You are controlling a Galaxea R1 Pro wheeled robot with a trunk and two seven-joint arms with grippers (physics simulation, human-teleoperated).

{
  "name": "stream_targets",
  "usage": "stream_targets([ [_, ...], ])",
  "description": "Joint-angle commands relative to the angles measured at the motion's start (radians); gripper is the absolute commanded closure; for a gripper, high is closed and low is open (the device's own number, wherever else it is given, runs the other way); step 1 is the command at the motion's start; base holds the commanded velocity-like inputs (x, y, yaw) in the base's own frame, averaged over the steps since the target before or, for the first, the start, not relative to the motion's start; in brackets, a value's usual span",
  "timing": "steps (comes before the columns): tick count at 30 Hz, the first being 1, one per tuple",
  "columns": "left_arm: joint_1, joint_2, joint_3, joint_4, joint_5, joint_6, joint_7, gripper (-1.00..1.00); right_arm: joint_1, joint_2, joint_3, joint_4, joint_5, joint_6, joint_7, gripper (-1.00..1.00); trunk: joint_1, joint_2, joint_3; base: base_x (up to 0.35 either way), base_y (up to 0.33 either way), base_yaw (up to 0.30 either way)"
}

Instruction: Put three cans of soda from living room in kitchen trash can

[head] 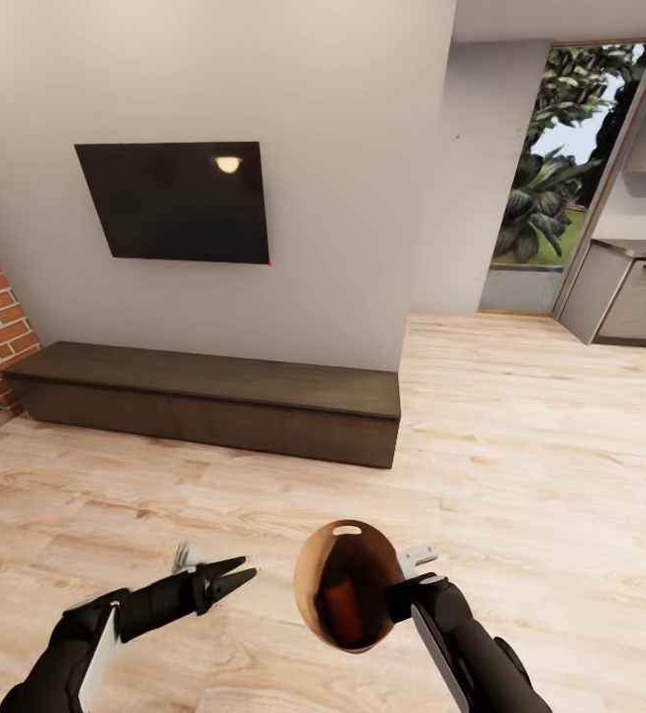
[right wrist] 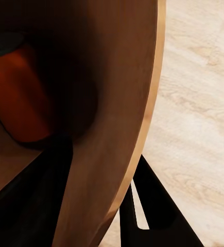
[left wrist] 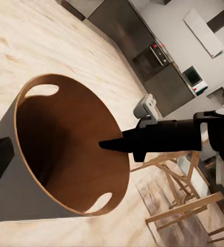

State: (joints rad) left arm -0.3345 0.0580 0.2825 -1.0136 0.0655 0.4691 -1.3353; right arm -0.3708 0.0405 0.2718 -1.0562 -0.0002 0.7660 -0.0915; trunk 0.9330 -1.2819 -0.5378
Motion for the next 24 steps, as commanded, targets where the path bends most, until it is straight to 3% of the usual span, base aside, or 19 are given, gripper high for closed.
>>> stream_targets([
  [1, 0.0, 0.021, 0.02, 0.011, 0.0, 0.0, -0.038, -1.0, 0.0, 0.0, 0.0, -0.001, -0.006, -0.001, 0.001, 1.0, 0.0, 0.0, 0.0, 0.0, 0.0, 0.0],
  [6, 0.0, 0.069, 0.063, 0.059, -0.002, -0.002, -0.087, -1.0, 0.0, -0.001, -0.001, -0.002, -0.006, -0.001, 0.003, 1.0, 0.0, 0.0, 0.0, 0.0, 0.0, 0.0],
  [11, 0.0, 0.151, 0.093, 0.151, -0.002, -0.008, -0.105, -1.0, 0.0, -0.003, -0.002, -0.007, -0.008, -0.001, 0.005, 1.0, 0.0, 0.0, 0.0, 0.0, 0.0, 0.0],
  [13, 0.0, 0.161, 0.096, 0.164, -0.004, -0.009, -0.097, -1.0, 0.0, -0.003, -0.002, -0.008, -0.009, -0.001, 0.005, 1.0, 0.0, 0.0, 0.0, 0.0, 0.0, 0.0],
  [17, 0.0, 0.168, 0.098, 0.173, -0.005, -0.018, -0.017, -1.0, 0.0, -0.004, -0.002, -0.014, -0.01, -0.001, 0.005, 1.0, 0.0, 0.0, 0.0, 0.0, 0.0, 0.0],
  [19, 0.0, 0.171, 0.099, 0.175, -0.005, -0.033, 0.108, -1.0, 0.0, -0.004, -0.003, -0.036, -0.01, 0.0, 0.006, 1.0, 0.0, 0.0, 0.0, 0.0, 0.0, 0.0],
  [22, 0.0, 0.171, 0.097, 0.177, -0.006, -0.04, 0.213, -1.0, 0.0, -0.004, -0.003, -0.048, -0.011, 0.001, 0.005, 1.0, 0.0, 0.0, 0.0, 0.0, 0.0, 0.0],
  [23, 0.0, 0.17, 0.096, 0.179, -0.005, -0.046, 0.285, -1.0, 0.0, -0.004, -0.003, -0.053, -0.011, 0.001, 0.005, 1.0, 0.0, 0.0, 0.0, 0.0, 0.0, 0.0],
  [24, 0.0, 0.168, 0.096, 0.18, -0.005, -0.05, 0.318, -1.0, 0.0, -0.004, -0.003, -0.055, -0.011, 0.002, 0.005, 1.0, 0.0, 0.0, 0.0, 0.0, 0.0, 0.0],
])
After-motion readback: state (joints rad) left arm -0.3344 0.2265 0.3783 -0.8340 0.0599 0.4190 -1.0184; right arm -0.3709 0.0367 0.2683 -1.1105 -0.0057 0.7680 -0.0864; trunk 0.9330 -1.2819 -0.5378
